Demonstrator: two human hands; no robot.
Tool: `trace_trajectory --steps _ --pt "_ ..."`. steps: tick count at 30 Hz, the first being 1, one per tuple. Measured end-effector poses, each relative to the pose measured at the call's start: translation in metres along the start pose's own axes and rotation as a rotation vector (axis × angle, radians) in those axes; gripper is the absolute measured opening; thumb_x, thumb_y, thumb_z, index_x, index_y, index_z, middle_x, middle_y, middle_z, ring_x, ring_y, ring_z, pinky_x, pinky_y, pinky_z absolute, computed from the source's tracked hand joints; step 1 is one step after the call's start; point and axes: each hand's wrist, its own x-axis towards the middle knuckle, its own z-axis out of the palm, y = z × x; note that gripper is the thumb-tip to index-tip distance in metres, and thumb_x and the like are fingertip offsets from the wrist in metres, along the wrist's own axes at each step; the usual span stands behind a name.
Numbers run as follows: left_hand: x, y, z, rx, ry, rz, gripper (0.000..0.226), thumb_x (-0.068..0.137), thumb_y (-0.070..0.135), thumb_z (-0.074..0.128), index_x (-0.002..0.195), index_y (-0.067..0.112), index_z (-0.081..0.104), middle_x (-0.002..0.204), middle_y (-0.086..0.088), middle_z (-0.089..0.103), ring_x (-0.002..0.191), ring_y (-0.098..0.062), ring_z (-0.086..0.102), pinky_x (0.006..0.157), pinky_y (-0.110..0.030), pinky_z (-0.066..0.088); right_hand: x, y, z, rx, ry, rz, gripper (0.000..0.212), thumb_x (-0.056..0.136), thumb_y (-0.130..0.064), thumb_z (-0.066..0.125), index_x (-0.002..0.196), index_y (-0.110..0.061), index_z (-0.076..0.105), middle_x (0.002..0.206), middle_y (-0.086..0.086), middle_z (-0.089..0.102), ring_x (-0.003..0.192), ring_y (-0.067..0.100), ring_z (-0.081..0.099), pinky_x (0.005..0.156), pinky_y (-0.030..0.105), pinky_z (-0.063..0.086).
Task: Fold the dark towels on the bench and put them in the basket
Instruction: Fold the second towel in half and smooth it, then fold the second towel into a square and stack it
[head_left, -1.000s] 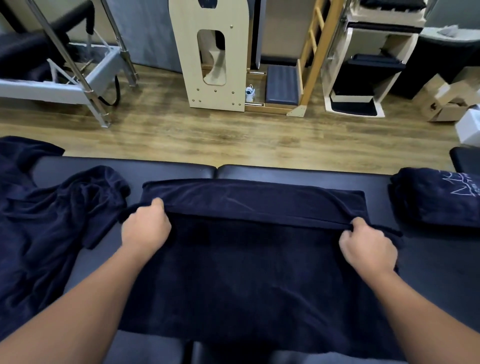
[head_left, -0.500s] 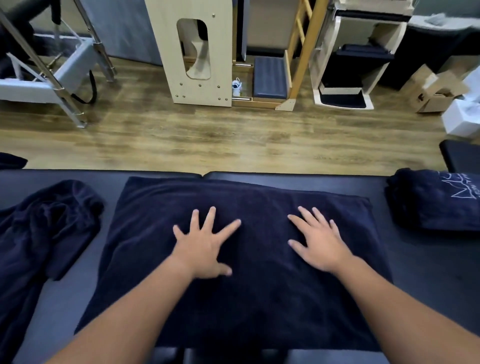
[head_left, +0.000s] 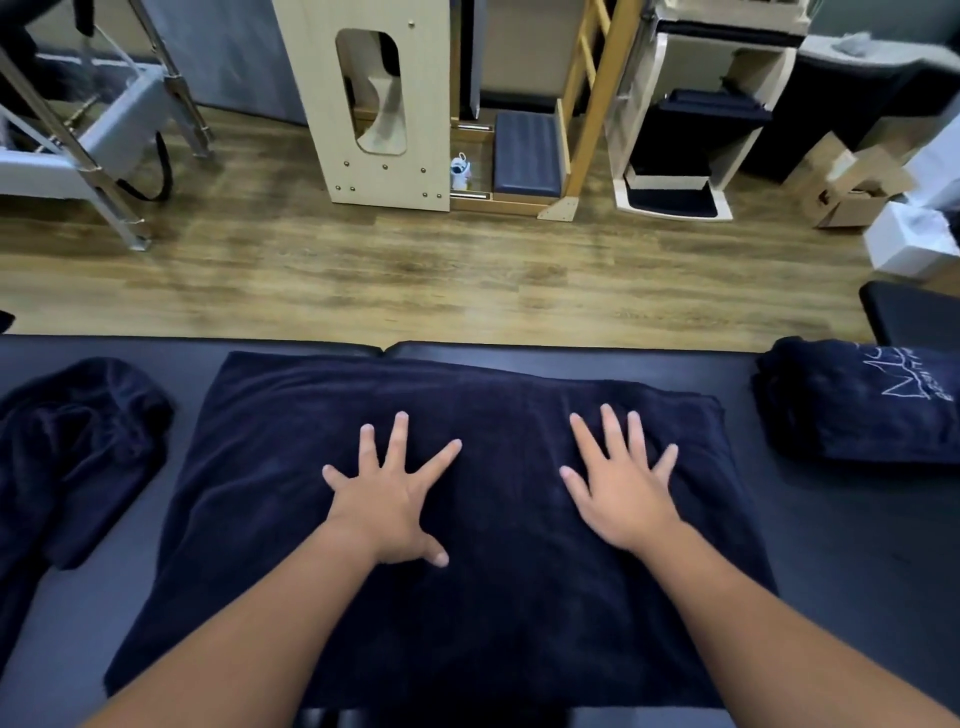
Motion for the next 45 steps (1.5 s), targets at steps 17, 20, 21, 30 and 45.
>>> trace_trajectory --steps 17,20,21,30,45 --pt "-0.147 -0.124 0.122 -0.443 0.533 -0.708 0.067 0.086 0.045 0.074 0.142 0.015 0.052 0.142 -0.010 0.051 0.124 -0.033 0.048 0.088 -0.061 0.044 -0.007 -0.275 -0.009 -0.093 -0.150 -0.721 0.056 0.106 -0.046 0.035 0.153 -0.018 0.027 0.168 0.005 -0.006 0.154 0.034 -0.011 0.118 0.068 0.008" --pt "-0.159 -0.126 0.122 -0.466 0.675 -0.669 0.053 0.071 0.037 0.089 0.112 0.016 0.062 0.105 0.000 0.061 0.100 -0.029 0.049 0.079 -0.052 0.043 0.001 -0.321 -0.014 -0.112 -0.124 -0.818 0.036 0.107 -0.037 0.036 0.131 -0.013 0.049 0.168 0.001 0.004 0.154 0.032 0.002 0.117 0.064 0.019" --pt "-0.161 -0.127 0.122 -0.441 0.755 -0.616 0.045 0.067 0.032 0.090 0.099 0.017 0.063 0.099 0.001 0.058 0.096 -0.028 0.048 0.076 -0.049 0.043 0.005 -0.335 -0.016 -0.133 -0.094 -0.836 0.031 0.107 -0.032 0.037 0.128 -0.014 0.050 0.167 0.001 0.008 0.152 0.033 0.012 0.113 0.062 0.027" --pt "-0.182 -0.164 0.085 -0.918 0.399 -0.517 0.041 0.083 0.067 0.059 0.090 0.027 0.056 0.082 0.014 0.062 0.090 -0.012 0.061 0.088 -0.039 0.044 0.037 -0.388 -0.033 -0.321 -0.009 -0.830 0.050 0.098 -0.012 0.044 0.139 -0.039 0.041 0.145 0.009 0.030 0.120 0.035 0.040 0.080 0.043 0.047" --pt "-0.227 -0.194 0.115 -1.369 0.049 -0.254 0.033 0.081 0.023 0.079 0.053 0.019 0.063 0.059 0.006 0.058 0.058 -0.010 0.053 0.061 -0.029 0.042 0.014 -0.402 -0.018 -0.201 -0.040 -0.929 0.059 0.094 -0.015 0.053 0.147 -0.034 0.036 0.125 0.005 0.036 0.110 0.031 0.047 0.084 0.044 0.051"
